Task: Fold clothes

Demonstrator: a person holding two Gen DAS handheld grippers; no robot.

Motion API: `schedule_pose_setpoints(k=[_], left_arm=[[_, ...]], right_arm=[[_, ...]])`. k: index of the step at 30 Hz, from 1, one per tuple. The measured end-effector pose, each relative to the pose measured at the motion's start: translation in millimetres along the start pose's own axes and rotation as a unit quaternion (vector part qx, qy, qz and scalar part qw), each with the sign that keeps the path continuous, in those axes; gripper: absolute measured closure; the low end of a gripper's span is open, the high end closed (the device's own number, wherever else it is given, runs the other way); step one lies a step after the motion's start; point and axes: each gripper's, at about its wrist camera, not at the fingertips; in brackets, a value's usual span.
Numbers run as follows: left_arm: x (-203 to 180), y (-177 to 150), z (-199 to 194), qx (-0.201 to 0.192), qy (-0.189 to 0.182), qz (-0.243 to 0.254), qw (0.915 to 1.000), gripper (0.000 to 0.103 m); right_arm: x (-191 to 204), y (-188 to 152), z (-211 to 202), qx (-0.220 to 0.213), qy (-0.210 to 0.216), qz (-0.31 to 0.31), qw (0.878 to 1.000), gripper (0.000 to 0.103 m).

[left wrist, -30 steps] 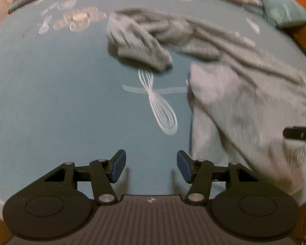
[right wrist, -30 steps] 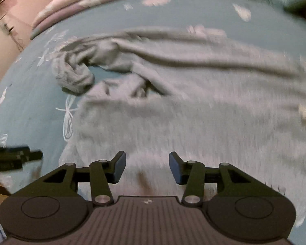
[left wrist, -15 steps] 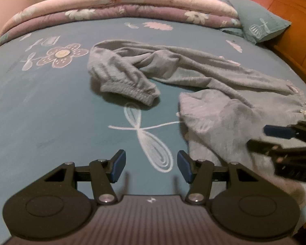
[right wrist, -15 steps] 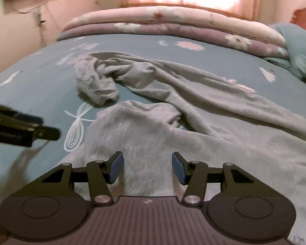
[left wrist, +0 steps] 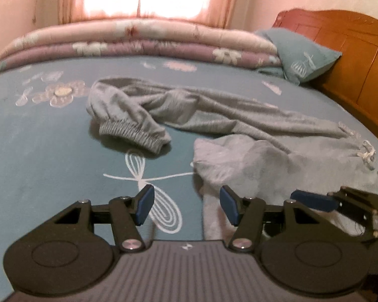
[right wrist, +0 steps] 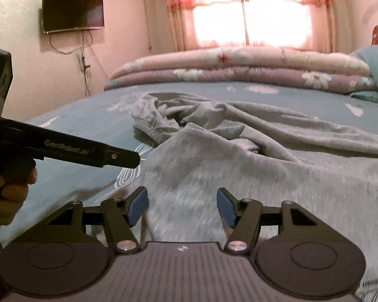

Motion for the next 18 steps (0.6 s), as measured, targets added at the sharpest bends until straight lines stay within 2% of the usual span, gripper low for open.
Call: schedule_pose_setpoints(k=[2,4,5,6,7,10,12,14,15,17,18], left_arm=[[-7,-7,-13,-0.021,0.002,-0.010,0.9997,0.044],[-12,-13,-33,-0.035,0.005,-0.038,0.9987,0.044],[-14,-16,-45,-0.042,0.007,-0.057,0.9975,0.042],[-17,-18,-57,-0.042,0.009,-0.071,0.9965,0.038],[-20,-18,-68,-0.037,0.013,-0.084,0.9957,0.038],[-24,-14,-99,-0.025,0.006,-0.110,0.9936,0.037],[-25,-14,-120,-0.047,0.014,-0.133,0.9899,0.037],[-26,-17,-134,-0.053,0.029,-0.146,0.9874,0.036],[-27,-18,-139,-0.053,0.037,-0.151,0.9864,0.036],[-30,-19,-143,-0.039,0.051,-0.141,0.9879,0.036],[-33,-18,-144,-0.032,0.060,-0.131,0.9891,0.036]], right_arm=[[6,-7,-9,-0.008,-0.007,-0.006,1.000,0.031],[12,-9,-18,0.011,-0.001,-0.020,1.000,0.029],[16,-6,-24,0.015,-0.013,-0.027,0.999,0.029],[19,0,-26,0.034,-0.010,-0.033,0.999,0.029],[23,6,-28,0.054,-0.005,-0.040,0.998,0.029],[28,16,-43,0.035,0.010,-0.036,0.999,0.028],[35,10,-52,0.010,-0.008,-0.029,1.000,0.028],[47,5,-55,0.047,0.004,-0.048,0.998,0.029],[53,5,-62,0.051,0.004,-0.049,0.997,0.029],[61,3,-79,0.007,0.026,-0.045,0.999,0.026],[69,2,-80,0.000,0.032,-0.065,0.997,0.026]])
Point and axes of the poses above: each gripper's, at about its wrist camera, not at the fingertips, and z roughly the way its jaws point, x to its left, y to its top, and after that the axes turned 9 degrees about -z, right-handed
